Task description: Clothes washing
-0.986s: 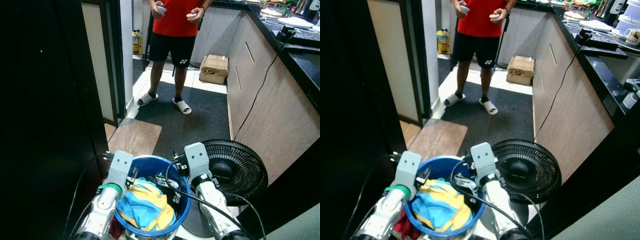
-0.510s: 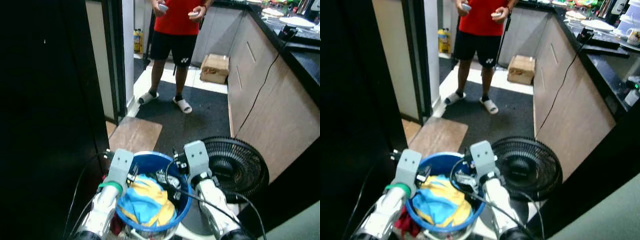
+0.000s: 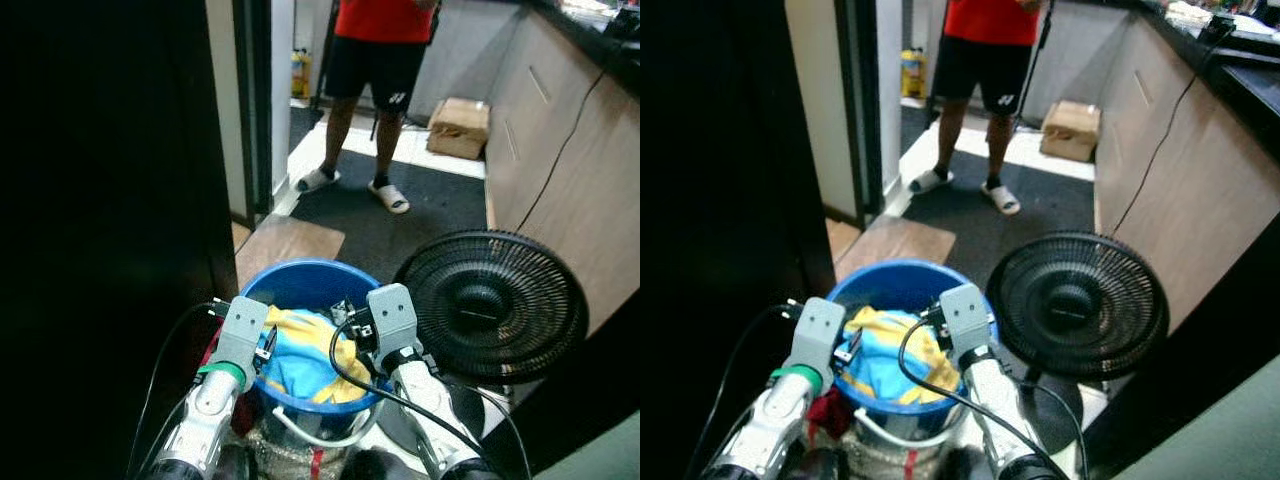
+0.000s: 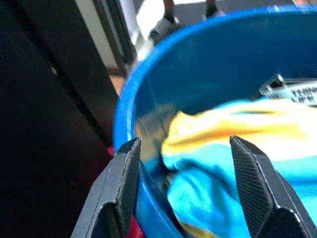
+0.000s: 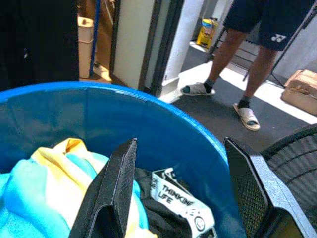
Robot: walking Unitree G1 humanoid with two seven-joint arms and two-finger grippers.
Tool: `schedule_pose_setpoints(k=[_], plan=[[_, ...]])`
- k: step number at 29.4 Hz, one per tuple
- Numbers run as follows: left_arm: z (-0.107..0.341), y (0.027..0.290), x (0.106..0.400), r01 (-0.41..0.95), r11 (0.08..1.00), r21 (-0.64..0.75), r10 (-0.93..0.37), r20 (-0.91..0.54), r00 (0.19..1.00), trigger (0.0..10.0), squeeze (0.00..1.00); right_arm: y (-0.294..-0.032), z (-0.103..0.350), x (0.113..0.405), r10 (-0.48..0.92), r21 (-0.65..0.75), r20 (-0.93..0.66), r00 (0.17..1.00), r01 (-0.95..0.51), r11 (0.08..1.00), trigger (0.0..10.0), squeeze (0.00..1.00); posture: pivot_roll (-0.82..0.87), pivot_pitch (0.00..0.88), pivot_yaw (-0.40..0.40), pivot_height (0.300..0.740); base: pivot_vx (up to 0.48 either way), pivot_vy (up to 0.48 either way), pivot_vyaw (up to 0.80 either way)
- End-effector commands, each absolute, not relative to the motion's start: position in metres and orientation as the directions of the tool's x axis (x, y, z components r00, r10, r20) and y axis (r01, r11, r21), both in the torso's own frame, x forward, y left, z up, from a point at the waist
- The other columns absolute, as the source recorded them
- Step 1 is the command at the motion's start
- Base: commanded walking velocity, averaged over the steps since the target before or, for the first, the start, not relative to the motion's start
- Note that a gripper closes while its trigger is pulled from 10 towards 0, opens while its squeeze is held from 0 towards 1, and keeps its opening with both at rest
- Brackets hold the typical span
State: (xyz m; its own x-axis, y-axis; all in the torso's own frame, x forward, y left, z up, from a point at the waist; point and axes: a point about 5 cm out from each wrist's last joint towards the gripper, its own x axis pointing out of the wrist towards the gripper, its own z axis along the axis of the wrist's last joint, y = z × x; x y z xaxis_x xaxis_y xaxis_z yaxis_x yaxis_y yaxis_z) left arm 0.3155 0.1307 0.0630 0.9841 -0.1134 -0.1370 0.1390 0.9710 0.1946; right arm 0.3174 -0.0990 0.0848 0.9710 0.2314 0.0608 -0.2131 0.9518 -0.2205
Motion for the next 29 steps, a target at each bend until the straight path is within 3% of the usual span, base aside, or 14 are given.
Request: schedule_pose_setpoints(k=[1, 14, 29], plan=[[0.065, 0.128, 0.316, 0.143, 0.974, 0.177, -0.119, -0.139, 0.983, 10.0, 0.0, -0.1, 0.087, 0.318, 0.228, -0.216, 0.067, 0.971, -0.209, 0.954, 10.0, 0.0, 0.07, 0.0, -0.006, 0.57, 0.0, 0.0, 0.0], [0.139, 0.112, 0.337, 0.158, 0.983, 0.098, -0.166, 0.086, 0.982, 10.0, 0.0, -0.103, 0.147, 0.334, 0.191, -0.161, 0.271, 0.943, -0.152, 0.975, 10.0, 0.0, 0.07, 0.0, -0.002, 0.525, 0.0, 0.0, 0.0], [0.146, 0.094, 0.332, 0.207, 0.971, 0.123, -0.219, 0.095, 0.971, 10.0, 0.0, -0.102, 0.166, 0.332, 0.194, -0.148, 0.319, 0.928, -0.154, 0.977, 10.0, 0.0, 0.06, 0.01, -0.002, 0.515, 0.0, 0.0, 0.0]])
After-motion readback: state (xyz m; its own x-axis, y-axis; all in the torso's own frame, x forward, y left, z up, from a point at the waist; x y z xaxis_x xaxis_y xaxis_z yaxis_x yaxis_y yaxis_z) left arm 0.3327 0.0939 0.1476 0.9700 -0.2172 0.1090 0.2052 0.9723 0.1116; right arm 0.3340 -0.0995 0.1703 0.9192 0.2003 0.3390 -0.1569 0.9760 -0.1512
